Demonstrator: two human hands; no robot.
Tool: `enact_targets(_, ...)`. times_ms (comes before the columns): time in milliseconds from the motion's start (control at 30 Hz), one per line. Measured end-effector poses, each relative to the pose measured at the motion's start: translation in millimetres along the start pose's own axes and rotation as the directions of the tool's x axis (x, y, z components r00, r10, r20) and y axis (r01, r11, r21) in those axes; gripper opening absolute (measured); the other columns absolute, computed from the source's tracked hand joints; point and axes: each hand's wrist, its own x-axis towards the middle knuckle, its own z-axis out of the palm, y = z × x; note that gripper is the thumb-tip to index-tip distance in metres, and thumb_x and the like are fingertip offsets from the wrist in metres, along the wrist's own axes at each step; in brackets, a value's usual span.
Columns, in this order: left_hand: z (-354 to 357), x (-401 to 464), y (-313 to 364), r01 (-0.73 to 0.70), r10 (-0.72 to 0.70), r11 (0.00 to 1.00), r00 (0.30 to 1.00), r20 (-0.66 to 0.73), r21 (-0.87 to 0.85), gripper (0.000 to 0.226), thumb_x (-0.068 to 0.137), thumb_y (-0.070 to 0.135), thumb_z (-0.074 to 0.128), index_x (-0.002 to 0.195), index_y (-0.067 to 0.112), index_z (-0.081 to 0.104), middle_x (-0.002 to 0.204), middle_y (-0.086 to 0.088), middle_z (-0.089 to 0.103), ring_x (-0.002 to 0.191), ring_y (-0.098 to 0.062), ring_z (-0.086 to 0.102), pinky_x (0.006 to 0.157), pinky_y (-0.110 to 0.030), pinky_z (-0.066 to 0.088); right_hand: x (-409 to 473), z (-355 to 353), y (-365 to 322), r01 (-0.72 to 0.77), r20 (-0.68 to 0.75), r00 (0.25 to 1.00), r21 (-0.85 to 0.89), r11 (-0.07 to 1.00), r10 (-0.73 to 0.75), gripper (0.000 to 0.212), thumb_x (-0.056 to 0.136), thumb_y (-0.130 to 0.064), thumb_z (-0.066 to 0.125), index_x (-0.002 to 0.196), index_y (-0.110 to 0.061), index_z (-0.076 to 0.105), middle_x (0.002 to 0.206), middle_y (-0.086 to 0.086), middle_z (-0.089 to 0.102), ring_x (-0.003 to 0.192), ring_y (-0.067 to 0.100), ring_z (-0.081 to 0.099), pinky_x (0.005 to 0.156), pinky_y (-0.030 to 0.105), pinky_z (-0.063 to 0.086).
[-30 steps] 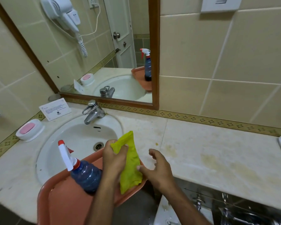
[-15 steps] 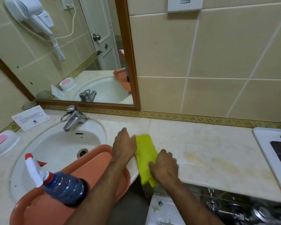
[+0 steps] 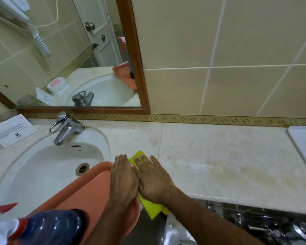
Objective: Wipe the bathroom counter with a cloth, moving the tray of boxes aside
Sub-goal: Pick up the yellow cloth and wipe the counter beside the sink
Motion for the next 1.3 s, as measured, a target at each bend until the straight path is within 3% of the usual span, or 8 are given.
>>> enact_targets(100, 5.5, -1.0, -2.1, -0.01, 0.009, 0.999, 1.0, -0.01, -0.031, 0.062, 0.096, 0.03, 0.023, 0.129, -0.015, 0.051, 0.134, -0.035, 0.053, 0.13, -0.047, 0.047, 0.11, -0.057, 0.035, -2.6, -12.7, 25.5, -0.068, 0.028, 0.997, -0.041, 0.997, 0.069, 0.057, 0.095, -0.042, 0.036, 0.145, -0.016, 0.041, 0.155, 0.014, 0.038, 0.146, 0.032, 0.027, 0.118, 0.055, 0.017)
enact_targets(333, -1.1, -1.9, 7.4, 0.024, -0.028, 0.996, 0.999, -0.043, -0.086, 0.064, 0.095, 0.032, 0.021, 0.144, -0.008, 0.033, 0.153, -0.027, 0.033, 0.146, -0.036, 0.023, 0.121, -0.046, 0.013, -3.3, -28.8, 59.5, -0.384, 0.001, 0.923, -0.079, 0.92, 0.385, 0.078, 0.09, -0.054, 0.031, 0.149, -0.003, 0.031, 0.158, 0.019, 0.028, 0.149, 0.033, 0.017, 0.119, 0.055, 0.002)
enact_targets(533, -5.0, 1.4, 10.2, 0.003, -0.007, 0.998, 0.999, 0.054, 0.07, 0.066, 0.096, 0.036, 0.018, 0.146, -0.006, 0.029, 0.154, -0.026, 0.03, 0.147, -0.036, 0.02, 0.121, -0.048, 0.014, -32.2, -45.3, 79.7, -0.113, 0.146, 0.981, -0.129, 0.985, 0.131, 0.078, 0.092, -0.055, 0.029, 0.152, -0.006, 0.025, 0.161, 0.016, 0.022, 0.15, 0.029, 0.013, 0.121, 0.051, 0.003)
enact_targets(733, -6.6, 11.2, 30.1, -0.159, 0.124, 0.947, 0.983, 0.139, 0.28, 0.07, 0.099, 0.042, 0.018, 0.15, -0.006, 0.014, 0.159, -0.026, 0.015, 0.149, -0.037, 0.009, 0.121, -0.046, 0.009, -21.3, -32.4, 76.1, -0.512, -0.026, 0.855, -0.21, 0.833, 0.518, 0.063, 0.091, -0.027, 0.038, 0.141, 0.01, 0.04, 0.151, 0.03, 0.035, 0.144, 0.044, 0.027, 0.117, 0.06, 0.009)
enact_targets(833, 11.6, 17.1, 56.1, -0.29, 0.259, 0.918, 0.955, 0.145, 0.272, 0.072, 0.095, 0.041, 0.018, 0.145, -0.01, 0.028, 0.154, -0.03, 0.027, 0.146, -0.04, 0.023, 0.118, -0.048, 0.017, -53.5, -19.2, 49.8, -0.373, -0.051, 0.927, -0.057, 0.926, 0.37, 0.06, 0.088, -0.023, 0.046, 0.143, 0.001, 0.043, 0.149, 0.025, 0.043, 0.138, 0.041, 0.039, 0.114, 0.056, 0.027)
enact_targets(933, 36.2, 9.0, 76.4, -0.354, 0.312, 0.902, 0.93, 0.195, 0.249, 0.073, 0.096, 0.044, 0.021, 0.143, -0.01, 0.033, 0.152, -0.031, 0.031, 0.144, -0.041, 0.026, 0.117, -0.049, 0.017, -66.0, -34.9, 90.7, -0.298, 0.0, 0.955, -0.022, 0.954, 0.298, 0.061, 0.09, -0.029, 0.037, 0.15, -0.019, 0.034, 0.154, 0.02, 0.037, 0.142, 0.037, 0.034, 0.113, 0.054, 0.028)
enact_targets(1133, 53.0, 3.2, 78.4, -0.399, 0.349, 0.879, 0.911, 0.218, 0.26, 0.083, 0.093, 0.054, 0.006, 0.151, -0.005, 0.01, 0.161, -0.025, 0.004, 0.15, -0.034, -0.003, 0.121, -0.044, -0.001, -67.0, -49.0, 134.2, -0.636, -0.1, 0.771, -0.052, 0.77, 0.629, 0.06, 0.093, -0.032, 0.039, 0.145, -0.003, 0.04, 0.154, 0.027, 0.033, 0.142, 0.042, 0.031, 0.113, 0.058, 0.028)
enact_targets(1300, 58.7, 4.0, 73.2, -0.434, 0.388, 0.861, 0.897, 0.21, 0.263, 0.078, 0.097, 0.049, 0.009, 0.147, -0.008, 0.024, 0.157, -0.028, 0.02, 0.149, -0.037, 0.014, 0.121, -0.047, 0.01, -123.1, -62.6, 119.1, -0.334, 0.039, 0.942, -0.025, 0.942, 0.334, 0.07, 0.091, -0.049, 0.036, 0.15, -0.01, 0.033, 0.159, 0.019, 0.027, 0.147, 0.034, 0.024, 0.118, 0.052, 0.023)
